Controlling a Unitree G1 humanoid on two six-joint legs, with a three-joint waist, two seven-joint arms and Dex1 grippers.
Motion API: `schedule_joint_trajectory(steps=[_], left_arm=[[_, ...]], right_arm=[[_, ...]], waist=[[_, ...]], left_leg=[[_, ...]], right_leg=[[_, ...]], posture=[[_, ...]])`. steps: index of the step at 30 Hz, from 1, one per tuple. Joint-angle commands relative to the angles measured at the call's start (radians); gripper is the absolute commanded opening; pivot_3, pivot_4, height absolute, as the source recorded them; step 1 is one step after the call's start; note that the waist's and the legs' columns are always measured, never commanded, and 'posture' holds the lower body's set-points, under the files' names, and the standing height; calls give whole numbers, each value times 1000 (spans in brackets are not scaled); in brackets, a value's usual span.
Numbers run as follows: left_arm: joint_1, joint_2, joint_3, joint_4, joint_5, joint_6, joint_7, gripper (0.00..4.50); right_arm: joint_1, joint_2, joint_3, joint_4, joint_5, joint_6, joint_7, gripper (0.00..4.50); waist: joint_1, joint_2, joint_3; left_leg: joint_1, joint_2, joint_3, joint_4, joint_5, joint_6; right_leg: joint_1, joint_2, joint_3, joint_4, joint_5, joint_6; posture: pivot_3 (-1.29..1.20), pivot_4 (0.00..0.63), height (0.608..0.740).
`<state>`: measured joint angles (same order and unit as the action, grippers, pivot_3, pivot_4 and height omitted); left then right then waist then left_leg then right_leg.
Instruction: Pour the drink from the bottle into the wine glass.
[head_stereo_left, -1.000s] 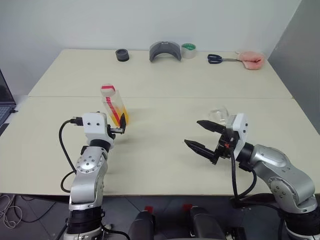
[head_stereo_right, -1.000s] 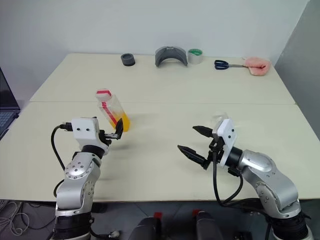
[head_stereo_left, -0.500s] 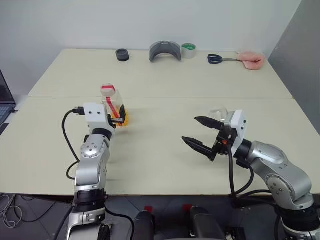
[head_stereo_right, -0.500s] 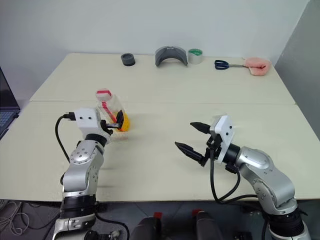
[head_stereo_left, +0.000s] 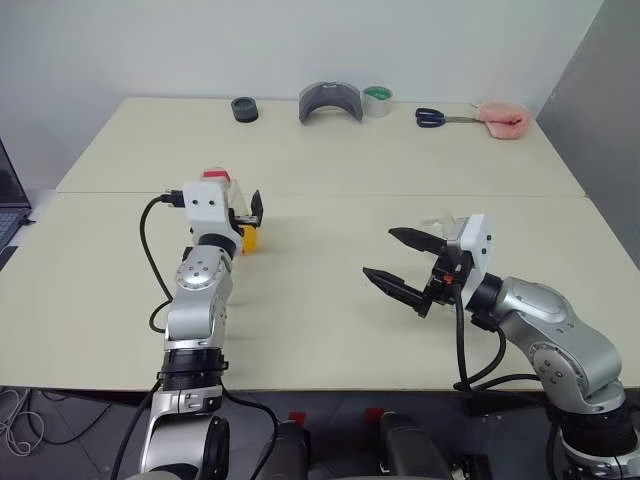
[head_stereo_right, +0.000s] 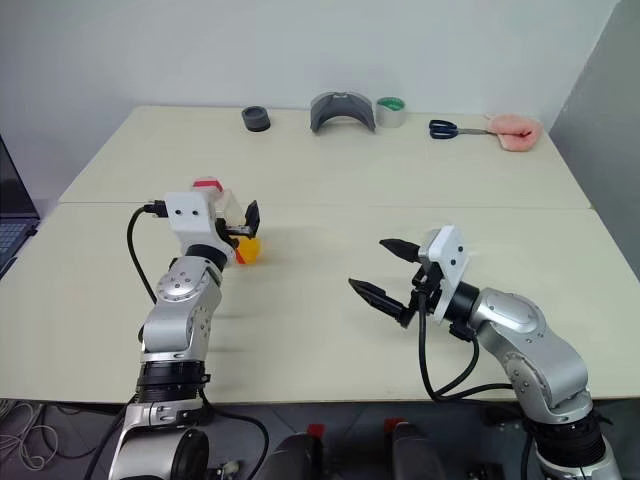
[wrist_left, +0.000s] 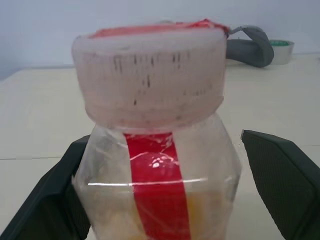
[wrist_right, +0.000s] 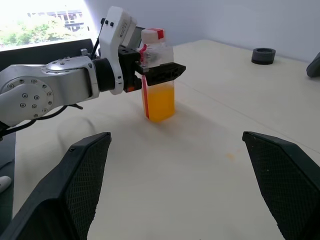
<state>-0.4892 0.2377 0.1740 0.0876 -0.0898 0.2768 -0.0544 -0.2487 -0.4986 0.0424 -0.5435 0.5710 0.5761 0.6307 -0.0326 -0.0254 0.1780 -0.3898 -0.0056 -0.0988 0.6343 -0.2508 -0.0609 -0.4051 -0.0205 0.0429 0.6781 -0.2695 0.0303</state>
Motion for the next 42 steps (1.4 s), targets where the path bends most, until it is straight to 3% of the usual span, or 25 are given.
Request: schedule_joint_trajectory(steps=[1,12,15,21,23,29,36,42], left_arm=[[-16,5,-5,-52,16,8,17,4484],[-29,18,5,-49,19,25,30,4484],[-32,22,8,-48,17,25,28,3923],[-32,19,12,-53,8,28,25,2121],[-26,15,11,-63,7,33,27,1866],[8,4,6,-123,-36,27,-17,1860],[10,60,-78,-179,-209,99,-350,1845],[-61,141,-243,-119,-204,40,-651,1839]], right_arm=[[-3,-6,-9,-27,4,-5,3,4500],[-6,-13,-12,-22,3,-5,5,4500],[-9,-15,-11,-22,3,-4,5,4500],[-11,-17,-11,-21,2,-4,5,4500],[-10,-17,-12,-20,2,-4,5,4500],[-6,-18,-19,-27,-1,-6,-3,4500],[21,-49,-49,-87,-62,-19,-60,4500],[-39,-61,-83,-166,73,141,-108,4500]], waist=[[0,0,0],[0,0,0],[0,0,0],[0,0,0],[0,0,0],[0,0,0],[1,0,0],[-3,0,0]], left_leg=[[0,0,0,0,0,0],[0,0,0,0,0,0],[0,0,0,1,0,0],[-1,0,0,1,0,0],[-1,0,0,1,0,0],[-1,0,0,1,0,0],[-4,0,-3,4,0,-1],[-4,0,-3,5,0,0]], right_leg=[[0,0,0,0,0,0],[0,0,0,0,0,0],[0,0,0,0,0,0],[0,0,0,0,0,0],[0,0,0,0,0,0],[0,0,0,0,0,0],[-1,0,-2,0,0,0],[-1,0,-2,0,0,0]], posture=[[0,150,740],[0,150,740],[0,150,740],[0,150,740],[0,150,740],[0,150,740],[0,150,740],[0,150,740]])
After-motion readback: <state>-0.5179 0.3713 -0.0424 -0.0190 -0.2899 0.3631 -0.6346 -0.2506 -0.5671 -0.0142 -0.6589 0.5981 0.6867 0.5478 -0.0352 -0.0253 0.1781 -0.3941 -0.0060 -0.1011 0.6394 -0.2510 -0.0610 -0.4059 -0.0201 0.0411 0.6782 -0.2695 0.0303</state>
